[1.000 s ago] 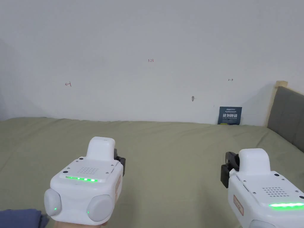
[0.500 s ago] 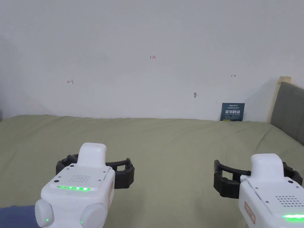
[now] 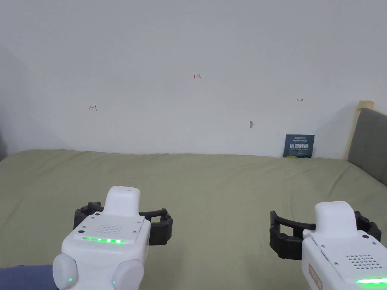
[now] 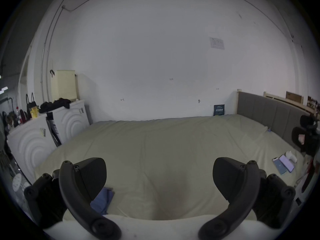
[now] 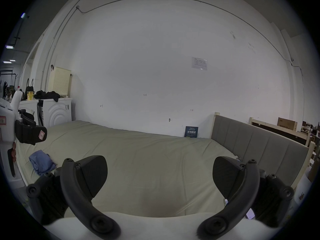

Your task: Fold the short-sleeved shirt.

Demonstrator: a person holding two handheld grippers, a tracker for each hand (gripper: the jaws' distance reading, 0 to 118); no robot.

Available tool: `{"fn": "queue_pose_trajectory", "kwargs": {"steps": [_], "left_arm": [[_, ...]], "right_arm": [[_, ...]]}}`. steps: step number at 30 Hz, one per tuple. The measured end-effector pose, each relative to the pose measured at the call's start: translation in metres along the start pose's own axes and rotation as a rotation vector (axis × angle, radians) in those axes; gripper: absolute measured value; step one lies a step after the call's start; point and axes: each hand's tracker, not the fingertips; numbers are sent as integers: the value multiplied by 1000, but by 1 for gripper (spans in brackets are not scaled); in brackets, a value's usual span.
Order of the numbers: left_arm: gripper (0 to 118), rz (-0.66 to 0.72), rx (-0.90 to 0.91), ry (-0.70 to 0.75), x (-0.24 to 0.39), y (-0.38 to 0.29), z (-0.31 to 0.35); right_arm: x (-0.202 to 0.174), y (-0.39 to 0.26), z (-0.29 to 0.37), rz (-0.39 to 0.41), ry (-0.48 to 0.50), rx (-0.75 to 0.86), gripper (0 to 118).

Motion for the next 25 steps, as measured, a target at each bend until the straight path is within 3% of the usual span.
{"fn": "queue_pose_trajectory", "kwargs": {"steps": [8,13,20,25], "left_arm": [[118,34,3,-75,1,3,8],[118,-58,81,-17,10,-4,12],[118,28,59,-52,4,4,16],[118,-33,83,-29,7,1,19]], "right_arm": [[0,1,8,8,-4,-1,118],[3,0,15,0,-6,-3,118],[5,0,21,2,-12,-12,118],[6,1,24,-5,-15,-14,118]]}}
